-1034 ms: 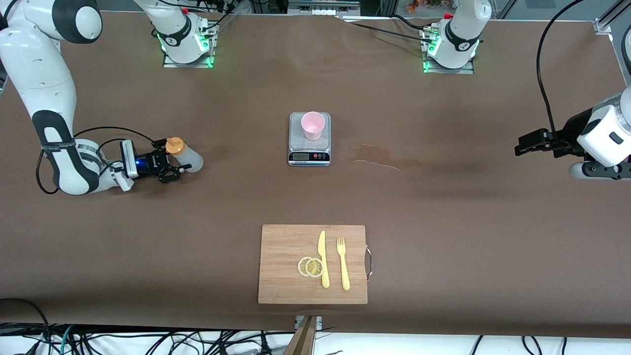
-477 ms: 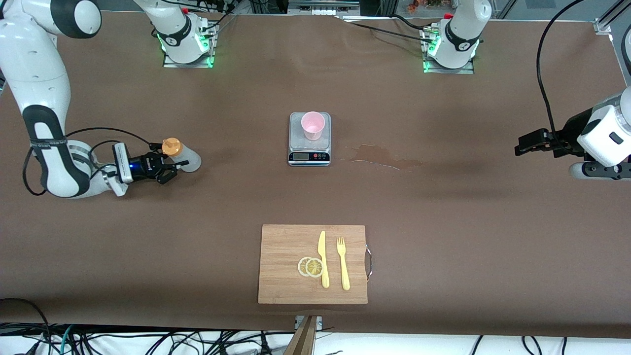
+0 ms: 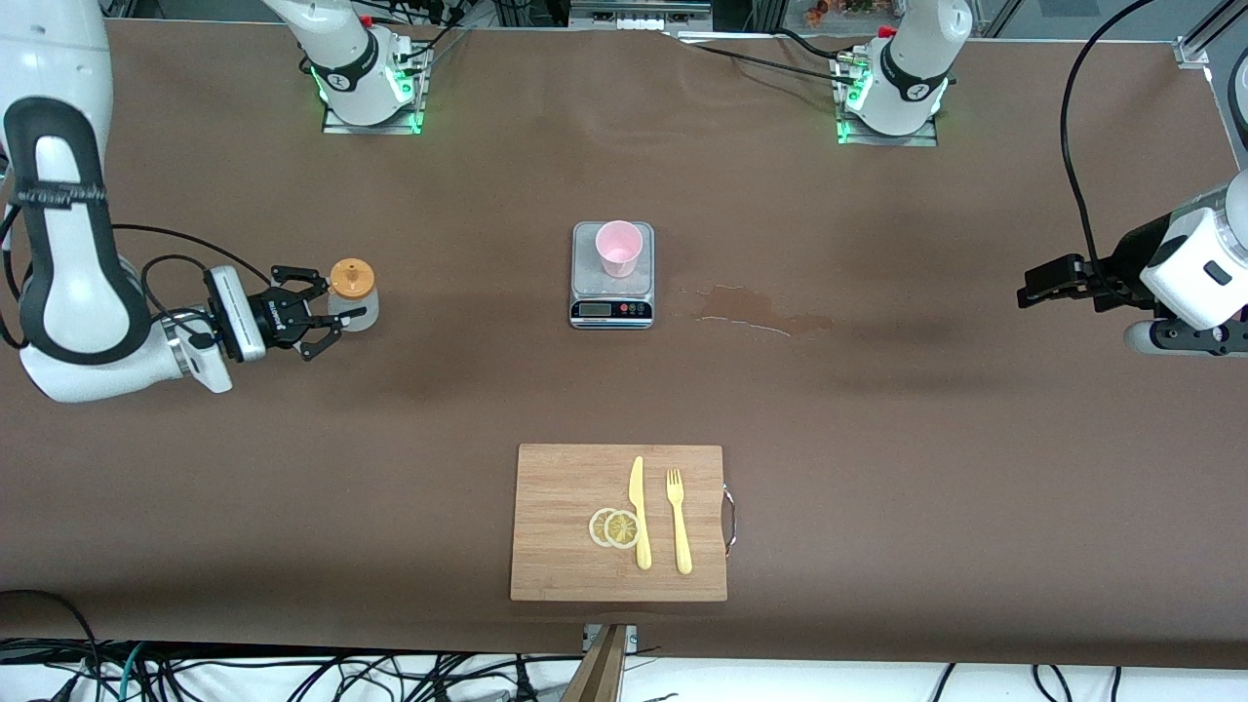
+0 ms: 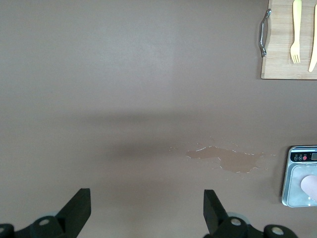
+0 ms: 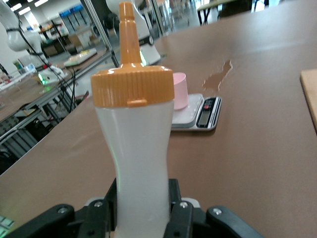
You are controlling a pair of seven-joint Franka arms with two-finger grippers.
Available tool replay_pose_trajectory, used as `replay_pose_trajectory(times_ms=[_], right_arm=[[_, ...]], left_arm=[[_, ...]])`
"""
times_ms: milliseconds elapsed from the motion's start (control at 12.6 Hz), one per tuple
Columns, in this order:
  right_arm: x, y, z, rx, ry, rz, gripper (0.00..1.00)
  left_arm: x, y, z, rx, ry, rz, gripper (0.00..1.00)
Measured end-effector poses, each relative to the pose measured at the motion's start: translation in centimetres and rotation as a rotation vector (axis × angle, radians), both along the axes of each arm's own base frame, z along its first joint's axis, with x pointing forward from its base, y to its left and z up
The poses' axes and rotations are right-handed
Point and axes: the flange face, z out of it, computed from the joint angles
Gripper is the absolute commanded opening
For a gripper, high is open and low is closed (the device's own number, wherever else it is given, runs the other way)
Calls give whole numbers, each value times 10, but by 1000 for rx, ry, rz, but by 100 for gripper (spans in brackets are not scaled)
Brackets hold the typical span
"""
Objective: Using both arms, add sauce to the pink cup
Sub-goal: 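Lift the sauce bottle with the right gripper toward the pink cup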
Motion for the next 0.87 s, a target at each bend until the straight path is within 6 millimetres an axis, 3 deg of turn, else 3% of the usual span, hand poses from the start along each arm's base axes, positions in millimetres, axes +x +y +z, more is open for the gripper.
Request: replay_pose_trajectory(times_ms=[239, 636, 875], right_arm=[[1, 44, 19, -198, -4, 46, 21], [-17, 164, 57, -534, -48, 113, 21], [-38, 221, 67, -718, -70, 114, 21]], left_arm=[[1, 0, 5, 0, -11, 0, 100], [1, 0, 5, 0, -11, 0, 100], [1, 0, 5, 0, -11, 0, 100]])
